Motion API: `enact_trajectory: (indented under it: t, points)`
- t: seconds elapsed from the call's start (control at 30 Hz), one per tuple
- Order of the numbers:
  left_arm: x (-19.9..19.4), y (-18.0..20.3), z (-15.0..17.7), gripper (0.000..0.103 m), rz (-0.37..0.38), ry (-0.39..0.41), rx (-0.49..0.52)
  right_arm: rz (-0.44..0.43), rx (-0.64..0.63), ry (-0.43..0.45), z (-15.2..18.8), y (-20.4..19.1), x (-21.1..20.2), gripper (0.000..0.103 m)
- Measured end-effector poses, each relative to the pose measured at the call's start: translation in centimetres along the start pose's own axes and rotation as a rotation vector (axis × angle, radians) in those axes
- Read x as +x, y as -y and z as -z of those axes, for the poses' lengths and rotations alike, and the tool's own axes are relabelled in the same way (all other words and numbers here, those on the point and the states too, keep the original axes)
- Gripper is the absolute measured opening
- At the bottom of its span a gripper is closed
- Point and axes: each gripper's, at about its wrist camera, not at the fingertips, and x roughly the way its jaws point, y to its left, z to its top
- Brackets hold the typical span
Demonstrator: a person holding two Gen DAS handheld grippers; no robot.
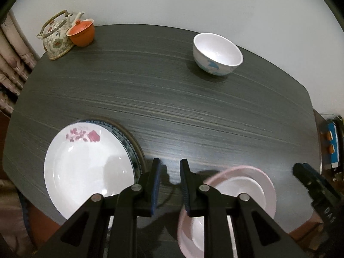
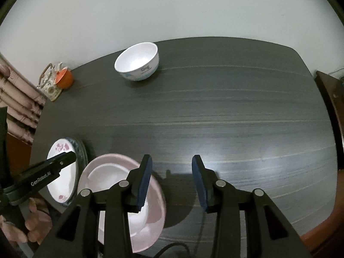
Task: Organize plates and bowls
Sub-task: 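Move the right tool to the small white 'Dog' bowl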
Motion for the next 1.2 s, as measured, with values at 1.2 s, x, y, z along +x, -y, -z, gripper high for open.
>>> enact_trajectory:
  t: [1.2]
  points:
    - [8.0, -1.0, -17.4, 0.043, 0.233, -0.008, -0.172, -0.128, -0.015, -0.057, -17.2, 1.9, 10.1, 0.044]
